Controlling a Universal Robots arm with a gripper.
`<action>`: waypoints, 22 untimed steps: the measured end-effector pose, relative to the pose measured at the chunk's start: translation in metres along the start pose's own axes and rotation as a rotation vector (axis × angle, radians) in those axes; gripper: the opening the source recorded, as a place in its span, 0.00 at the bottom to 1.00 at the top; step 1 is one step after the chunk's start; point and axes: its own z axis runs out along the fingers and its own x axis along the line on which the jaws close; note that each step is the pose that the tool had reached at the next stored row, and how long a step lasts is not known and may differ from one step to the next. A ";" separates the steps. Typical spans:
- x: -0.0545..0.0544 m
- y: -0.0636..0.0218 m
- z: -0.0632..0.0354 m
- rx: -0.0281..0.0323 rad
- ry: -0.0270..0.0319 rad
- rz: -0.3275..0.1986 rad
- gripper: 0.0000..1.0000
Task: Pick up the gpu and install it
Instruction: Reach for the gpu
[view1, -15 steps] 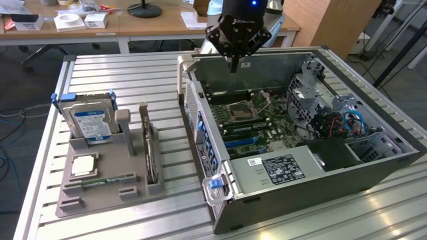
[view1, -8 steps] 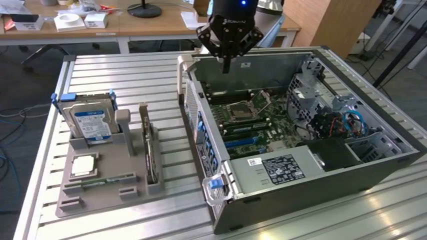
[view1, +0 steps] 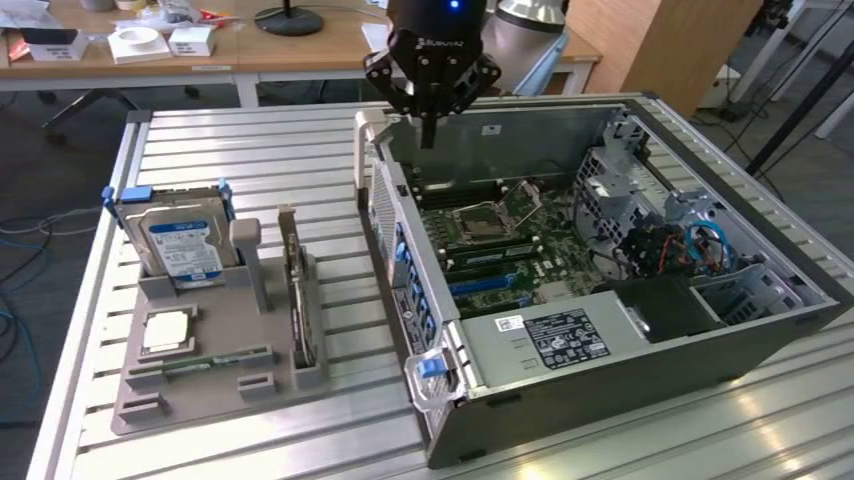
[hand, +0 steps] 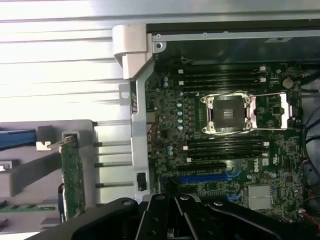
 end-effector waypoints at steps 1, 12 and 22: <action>0.004 -0.0003 0.0000 -0.0001 -0.0001 0.000 0.10; 0.043 -0.0032 -0.0009 -0.0001 -0.0001 0.000 0.10; 0.083 -0.0062 -0.0019 0.0000 -0.0001 0.000 0.10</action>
